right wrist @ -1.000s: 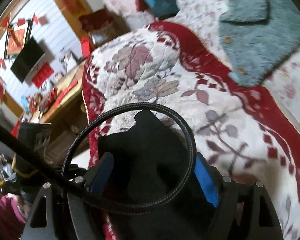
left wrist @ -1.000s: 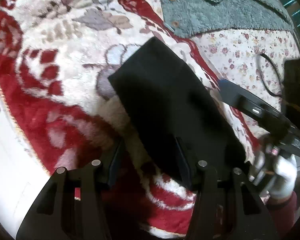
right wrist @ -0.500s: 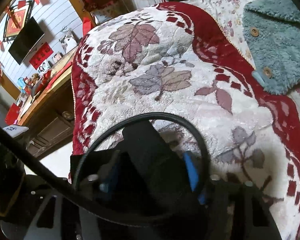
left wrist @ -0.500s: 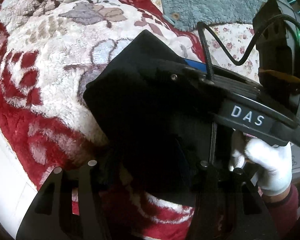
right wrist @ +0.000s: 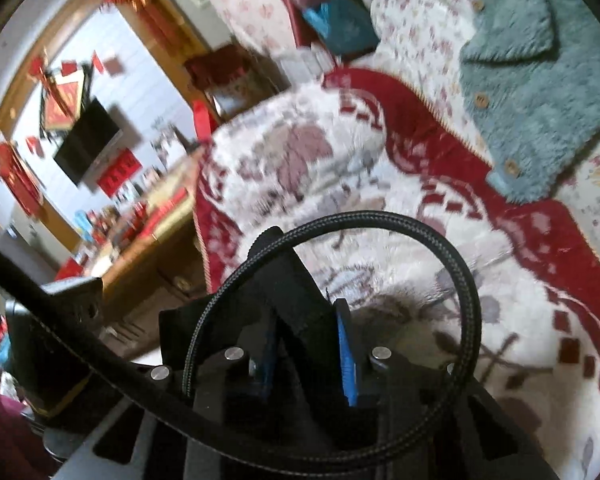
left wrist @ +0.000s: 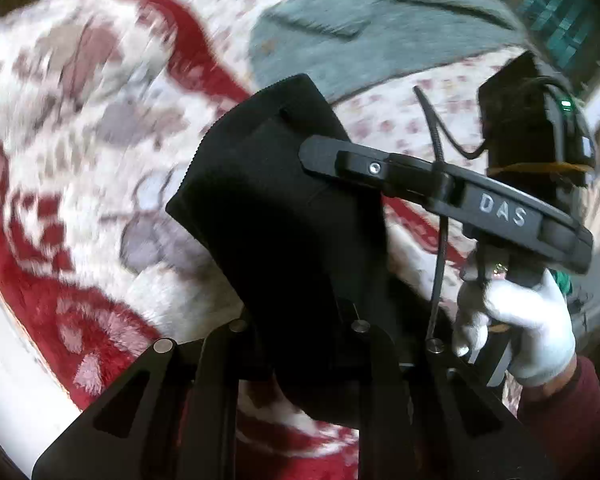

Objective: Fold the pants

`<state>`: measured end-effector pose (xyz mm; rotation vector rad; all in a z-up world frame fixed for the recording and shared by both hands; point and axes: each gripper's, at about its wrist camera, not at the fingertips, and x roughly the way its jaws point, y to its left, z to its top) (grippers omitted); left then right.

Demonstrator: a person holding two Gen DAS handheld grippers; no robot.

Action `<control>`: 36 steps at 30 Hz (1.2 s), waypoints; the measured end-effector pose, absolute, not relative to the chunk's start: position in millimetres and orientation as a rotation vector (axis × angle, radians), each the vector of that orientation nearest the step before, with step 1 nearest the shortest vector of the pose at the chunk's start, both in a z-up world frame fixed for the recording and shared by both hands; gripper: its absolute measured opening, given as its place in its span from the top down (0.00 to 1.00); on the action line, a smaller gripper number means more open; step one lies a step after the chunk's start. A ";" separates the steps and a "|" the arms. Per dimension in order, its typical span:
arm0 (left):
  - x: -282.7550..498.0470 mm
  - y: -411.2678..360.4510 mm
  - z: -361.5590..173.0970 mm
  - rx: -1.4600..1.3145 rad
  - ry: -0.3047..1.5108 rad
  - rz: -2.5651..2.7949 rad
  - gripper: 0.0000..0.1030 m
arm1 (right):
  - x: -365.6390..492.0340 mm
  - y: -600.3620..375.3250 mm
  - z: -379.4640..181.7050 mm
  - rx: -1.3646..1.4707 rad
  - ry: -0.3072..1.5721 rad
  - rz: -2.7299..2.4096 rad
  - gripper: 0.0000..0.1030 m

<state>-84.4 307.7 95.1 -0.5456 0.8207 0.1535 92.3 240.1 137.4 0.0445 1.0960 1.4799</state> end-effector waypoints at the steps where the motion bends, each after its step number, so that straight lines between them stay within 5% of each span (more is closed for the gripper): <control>1: -85.9 300.6 102.9 -0.522 0.805 0.143 0.85 | 93.7 231.8 143.1 0.065 1.087 1.483 0.76; 14: -97.5 160.9 161.4 -0.241 0.723 -0.093 0.85 | 87.5 29.8 199.9 0.362 0.942 1.342 0.76; 24: -80.5 38.8 97.8 -0.131 0.876 -0.181 0.85 | 58.3 -111.9 132.4 0.440 1.052 1.032 0.76; 30: -78.3 3.1 73.7 -0.049 0.947 -0.141 0.75 | 50.8 -161.4 82.2 0.445 1.161 0.818 0.75; 32: -84.2 -0.2 82.5 -0.070 0.957 -0.169 0.62 | 50.2 -176.1 78.6 0.445 1.159 0.758 0.71; 36: -99.3 -4.8 97.2 -0.087 0.953 -0.263 0.56 | 49.1 -198.3 82.6 0.500 1.148 0.711 0.55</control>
